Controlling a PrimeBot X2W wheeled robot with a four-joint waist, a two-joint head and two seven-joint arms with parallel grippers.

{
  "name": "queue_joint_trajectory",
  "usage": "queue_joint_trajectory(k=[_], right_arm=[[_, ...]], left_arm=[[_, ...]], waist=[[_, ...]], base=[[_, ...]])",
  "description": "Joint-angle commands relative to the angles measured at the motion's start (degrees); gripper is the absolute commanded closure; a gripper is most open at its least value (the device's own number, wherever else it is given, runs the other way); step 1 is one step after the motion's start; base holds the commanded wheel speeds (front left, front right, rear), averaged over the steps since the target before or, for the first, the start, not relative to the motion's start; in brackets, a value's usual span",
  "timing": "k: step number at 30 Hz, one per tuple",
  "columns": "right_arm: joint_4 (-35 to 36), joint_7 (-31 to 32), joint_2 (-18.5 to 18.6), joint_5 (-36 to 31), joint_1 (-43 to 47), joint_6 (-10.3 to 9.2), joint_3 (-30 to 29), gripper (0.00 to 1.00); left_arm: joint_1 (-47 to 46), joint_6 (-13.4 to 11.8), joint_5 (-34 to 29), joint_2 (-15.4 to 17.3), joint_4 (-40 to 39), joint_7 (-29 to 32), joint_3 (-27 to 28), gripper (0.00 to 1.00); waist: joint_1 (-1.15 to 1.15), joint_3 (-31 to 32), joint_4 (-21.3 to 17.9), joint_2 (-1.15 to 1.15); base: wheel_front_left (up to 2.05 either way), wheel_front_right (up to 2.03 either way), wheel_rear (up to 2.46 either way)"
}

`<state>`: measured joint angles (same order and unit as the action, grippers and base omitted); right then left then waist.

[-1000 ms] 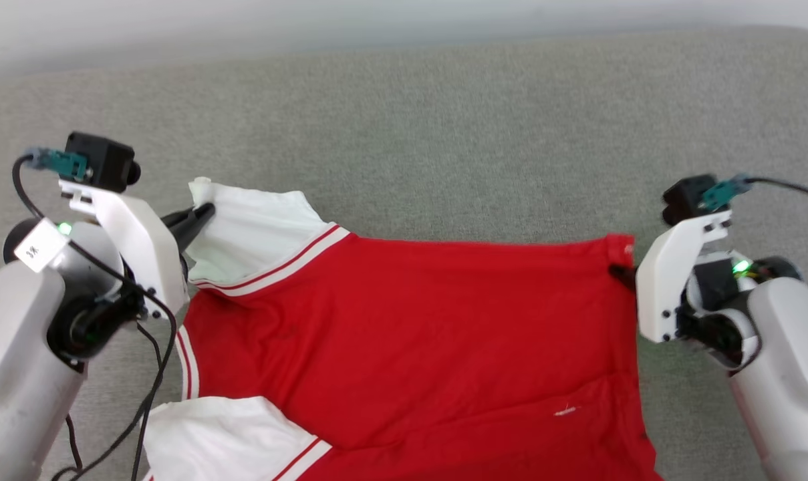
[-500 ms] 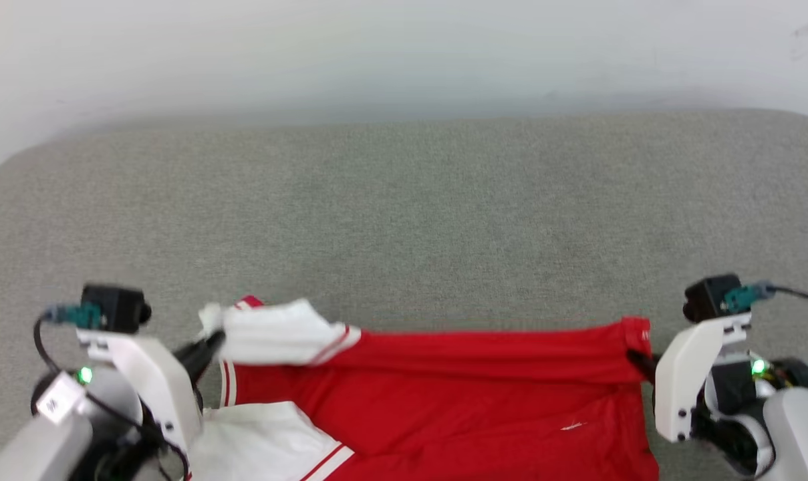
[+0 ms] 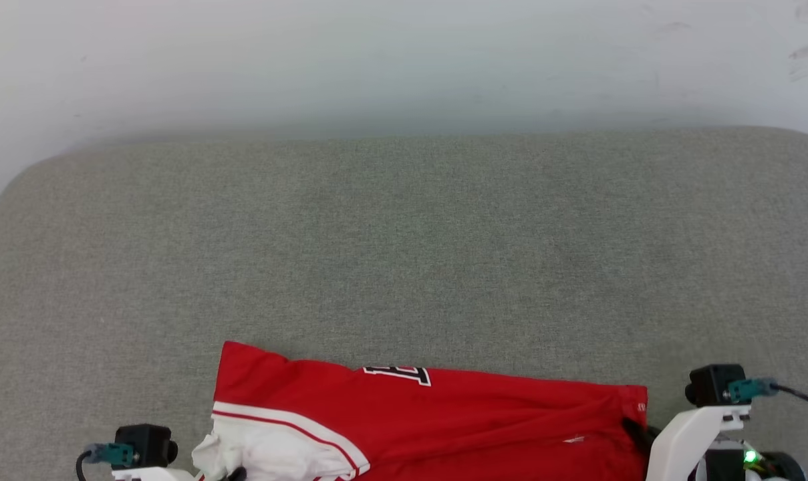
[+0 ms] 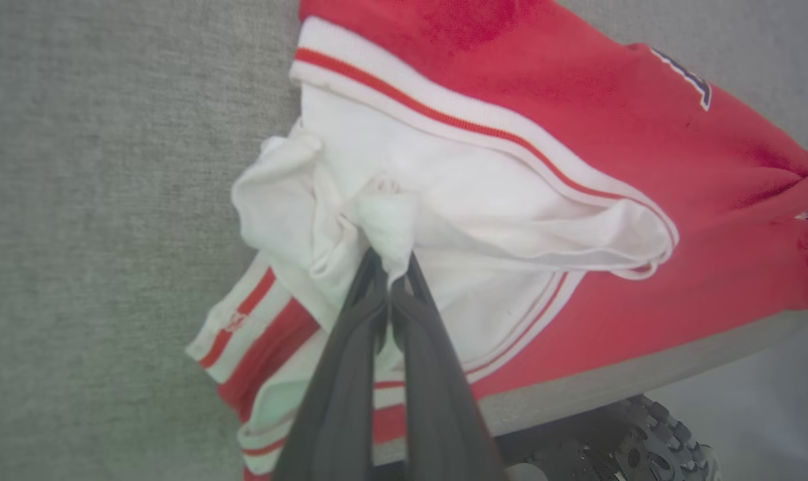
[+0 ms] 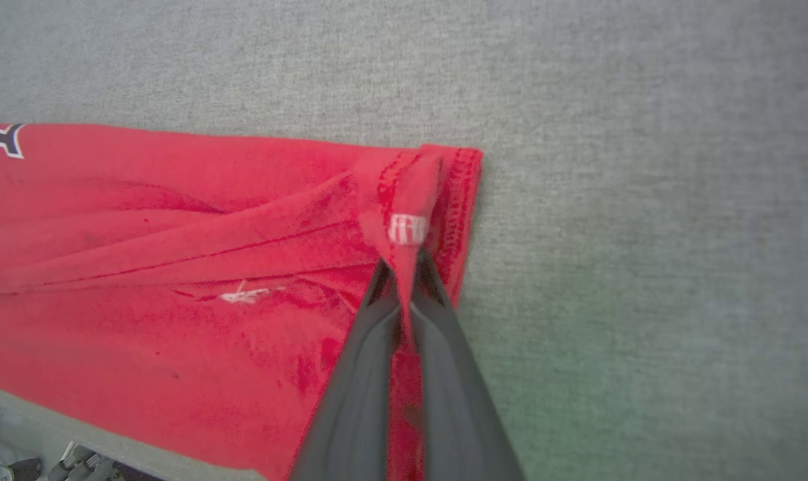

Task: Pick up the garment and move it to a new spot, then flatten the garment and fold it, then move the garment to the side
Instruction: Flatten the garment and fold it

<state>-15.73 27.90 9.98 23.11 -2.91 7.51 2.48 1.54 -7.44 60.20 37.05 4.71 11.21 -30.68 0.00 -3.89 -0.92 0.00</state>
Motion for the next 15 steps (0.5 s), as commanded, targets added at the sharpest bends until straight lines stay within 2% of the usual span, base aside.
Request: queue_joint_trajectory(k=[1,2,3,4,5,6,9,15], right_arm=[[-0.5,-0.7,-0.5,0.0,1.4,-0.05,-0.2,0.58],[-0.9,-1.0,-0.9,0.2,1.9,-0.05,-0.2,0.25],[-1.2,-1.6,-1.2,0.3,2.4,-0.05,-0.1,0.0],[-1.4,-2.3,-1.6,0.5,2.8,-0.06,-0.3,0.0],[-1.5,-3.1,-1.9,0.6,3.4,-0.06,-0.4,0.0],[-1.4,-4.0,-2.0,0.4,3.8,-0.07,-0.7,0.0],[-0.3,-7.5,-3.0,0.7,4.8,-0.05,-1.4,0.0],[4.1,-11.5,-3.8,0.4,7.6,-0.05,-2.6,0.0]], left_arm=[[0.5,-0.2,0.1,-0.4,0.7,-0.5,0.0,1.0],[0.7,-0.1,0.3,-1.1,1.5,-0.7,-0.3,1.0],[0.8,0.2,0.4,-1.7,2.3,-0.9,-0.6,0.66],[0.6,0.6,0.5,-2.4,3.2,-1.4,-0.8,0.43],[0.4,1.2,0.7,-3.2,4.0,-1.5,-1.1,0.11],[0.0,1.4,0.5,-3.7,4.7,-2.0,-1.3,0.0],[-1.2,2.3,-0.4,-5.3,6.3,-4.7,-1.0,0.0],[-3.3,2.1,-4.7,-6.6,7.6,-13.4,0.3,0.0]], waist=[[0.0,0.1,-0.1,0.0],[0.0,0.1,-0.2,0.0],[0.0,0.2,-0.2,0.0],[0.0,0.2,-0.3,0.0],[0.0,0.3,-0.3,0.0],[0.0,0.5,-0.3,0.0],[0.0,1.0,-0.3,0.0],[0.0,2.5,-0.6,0.0]], base=[[0.0,0.0,0.0],[0.0,0.0,0.0],[0.0,0.0,0.0],[0.0,0.0,0.0],[0.0,0.0,0.0],[0.0,0.0,0.0],[0.0,0.0,0.0],[0.0,0.0,0.0]])
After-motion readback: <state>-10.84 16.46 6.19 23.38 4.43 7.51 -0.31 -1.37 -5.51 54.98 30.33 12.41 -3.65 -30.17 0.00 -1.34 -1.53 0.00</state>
